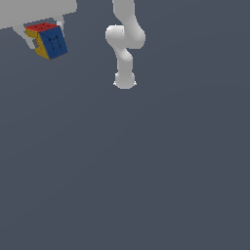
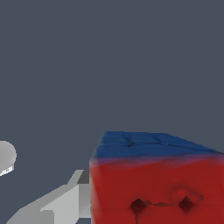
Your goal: Pick up the object and move it to a goal position.
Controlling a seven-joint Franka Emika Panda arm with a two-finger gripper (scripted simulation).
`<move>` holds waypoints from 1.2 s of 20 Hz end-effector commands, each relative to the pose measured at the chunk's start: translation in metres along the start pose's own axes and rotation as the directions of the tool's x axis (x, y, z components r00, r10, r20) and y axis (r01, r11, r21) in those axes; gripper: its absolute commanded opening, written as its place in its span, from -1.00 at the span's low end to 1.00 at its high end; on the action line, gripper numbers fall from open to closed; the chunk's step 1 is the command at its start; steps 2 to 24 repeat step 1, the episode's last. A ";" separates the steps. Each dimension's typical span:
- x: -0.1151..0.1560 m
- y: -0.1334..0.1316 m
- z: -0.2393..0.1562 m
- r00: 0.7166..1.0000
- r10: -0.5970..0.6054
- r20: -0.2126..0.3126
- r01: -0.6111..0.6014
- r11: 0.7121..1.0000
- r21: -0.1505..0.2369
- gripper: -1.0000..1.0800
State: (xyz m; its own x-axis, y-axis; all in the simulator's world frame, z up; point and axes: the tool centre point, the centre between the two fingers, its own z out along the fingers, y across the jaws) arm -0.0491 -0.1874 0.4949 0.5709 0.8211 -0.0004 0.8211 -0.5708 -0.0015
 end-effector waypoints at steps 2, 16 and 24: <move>0.000 0.000 -0.001 1.000 0.000 0.000 0.000 1.000 -0.001 -1.00; 0.000 0.000 -0.001 1.000 0.000 0.000 0.000 1.000 -0.001 -1.00; 0.000 0.000 -0.001 1.000 0.000 0.000 0.000 1.000 -0.001 -1.00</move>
